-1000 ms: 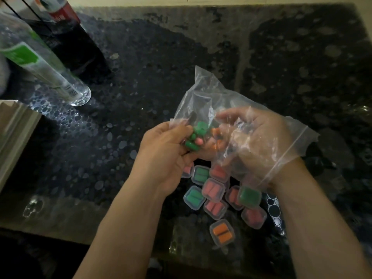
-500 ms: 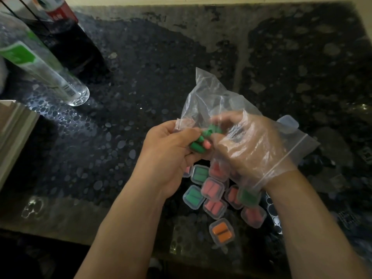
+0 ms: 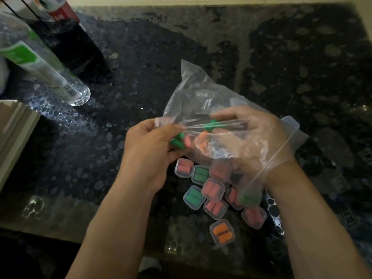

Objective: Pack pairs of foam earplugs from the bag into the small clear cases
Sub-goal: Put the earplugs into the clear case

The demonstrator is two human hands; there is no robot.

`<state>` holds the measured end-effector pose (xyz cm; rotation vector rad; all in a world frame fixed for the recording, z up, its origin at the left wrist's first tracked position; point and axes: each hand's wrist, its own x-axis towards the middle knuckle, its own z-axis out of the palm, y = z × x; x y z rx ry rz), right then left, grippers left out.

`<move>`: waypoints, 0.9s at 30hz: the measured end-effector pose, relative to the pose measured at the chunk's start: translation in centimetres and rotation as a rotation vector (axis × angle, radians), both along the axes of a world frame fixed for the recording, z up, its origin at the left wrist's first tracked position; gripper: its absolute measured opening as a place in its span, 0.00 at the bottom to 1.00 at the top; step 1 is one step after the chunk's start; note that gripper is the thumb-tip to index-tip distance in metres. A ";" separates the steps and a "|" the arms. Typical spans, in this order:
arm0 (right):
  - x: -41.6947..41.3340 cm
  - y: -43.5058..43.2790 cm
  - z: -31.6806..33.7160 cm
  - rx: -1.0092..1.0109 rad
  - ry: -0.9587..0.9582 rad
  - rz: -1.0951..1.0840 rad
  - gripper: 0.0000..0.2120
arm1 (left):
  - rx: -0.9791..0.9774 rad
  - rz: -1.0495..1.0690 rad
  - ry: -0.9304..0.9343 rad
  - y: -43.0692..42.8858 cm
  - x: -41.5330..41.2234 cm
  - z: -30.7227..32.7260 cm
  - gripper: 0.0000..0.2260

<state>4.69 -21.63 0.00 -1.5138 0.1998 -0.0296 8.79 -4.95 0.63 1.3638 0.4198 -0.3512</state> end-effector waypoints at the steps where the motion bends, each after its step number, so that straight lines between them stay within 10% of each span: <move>1: 0.0 0.2 -0.2 -0.047 -0.008 -0.017 0.14 | 0.021 0.016 -0.003 0.3 0.2 0.0 0.03; 13: -0.5 0.2 -0.4 -0.066 0.070 0.028 0.08 | 0.158 0.288 -0.060 3.8 1.6 0.0 0.07; 18: -0.5 0.4 -0.4 -0.051 0.109 0.008 0.10 | 0.727 0.258 -0.114 4.7 1.9 -1.7 0.24; 21: -0.5 0.4 -0.5 -0.086 0.116 0.003 0.09 | 1.093 0.162 -0.418 3.4 0.8 -0.7 0.25; 27: -0.4 -0.3 -0.6 -0.236 0.147 -0.035 0.06 | 0.859 -0.349 -0.882 -0.4 -0.6 0.3 0.12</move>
